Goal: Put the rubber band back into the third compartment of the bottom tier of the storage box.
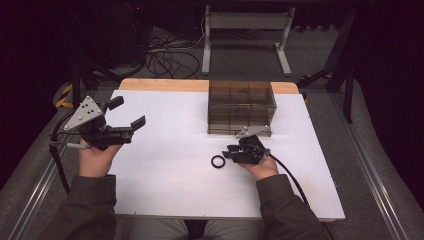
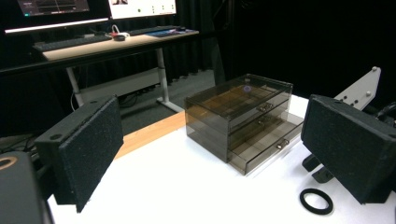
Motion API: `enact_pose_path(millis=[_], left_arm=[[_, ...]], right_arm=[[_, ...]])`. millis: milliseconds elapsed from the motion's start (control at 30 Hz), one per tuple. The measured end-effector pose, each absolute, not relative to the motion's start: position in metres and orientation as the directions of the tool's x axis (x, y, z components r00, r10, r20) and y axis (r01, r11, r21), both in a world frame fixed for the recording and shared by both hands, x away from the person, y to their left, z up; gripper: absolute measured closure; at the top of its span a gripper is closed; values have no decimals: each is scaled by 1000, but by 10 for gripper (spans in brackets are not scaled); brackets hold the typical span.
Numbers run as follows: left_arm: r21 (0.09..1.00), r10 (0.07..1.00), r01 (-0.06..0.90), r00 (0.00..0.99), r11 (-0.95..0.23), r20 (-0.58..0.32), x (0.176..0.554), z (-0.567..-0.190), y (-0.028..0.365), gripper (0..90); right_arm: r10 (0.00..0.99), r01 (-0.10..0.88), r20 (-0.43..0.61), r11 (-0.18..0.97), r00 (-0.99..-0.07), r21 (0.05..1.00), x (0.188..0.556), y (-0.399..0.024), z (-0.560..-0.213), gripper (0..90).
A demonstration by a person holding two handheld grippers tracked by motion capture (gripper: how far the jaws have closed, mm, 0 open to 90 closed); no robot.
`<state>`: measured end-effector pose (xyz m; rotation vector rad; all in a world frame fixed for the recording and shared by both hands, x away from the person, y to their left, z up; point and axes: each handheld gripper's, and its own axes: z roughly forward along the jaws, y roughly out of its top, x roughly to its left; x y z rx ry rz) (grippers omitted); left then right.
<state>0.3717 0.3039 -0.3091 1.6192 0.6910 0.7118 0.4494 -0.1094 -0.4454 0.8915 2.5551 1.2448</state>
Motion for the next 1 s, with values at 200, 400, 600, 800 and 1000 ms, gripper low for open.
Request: enact_pose_path(millis=[200,400,600,800,1000], left_arm=[[987,765,58,640,-147,77,372,-309,303,63],[985,766,56,636,-162,90,372,-310,303,66],[986,769,54,633,-155,86,372,-309,304,67],[987,768,54,634,-152,84,372,-309,303,68],[986,768,55,635,-155,85,372,-310,302,68]], right_arm=[[564,438,105,496,-819,750,449,-104,-450,654],[560,432,92,512,-823,742,449,-100,-454,668],[560,428,80,525,-825,735,449,-96,-457,693],[552,414,62,541,-832,732,448,-93,-459,718],[539,351,-47,611,-841,709,443,-84,-457,740]])
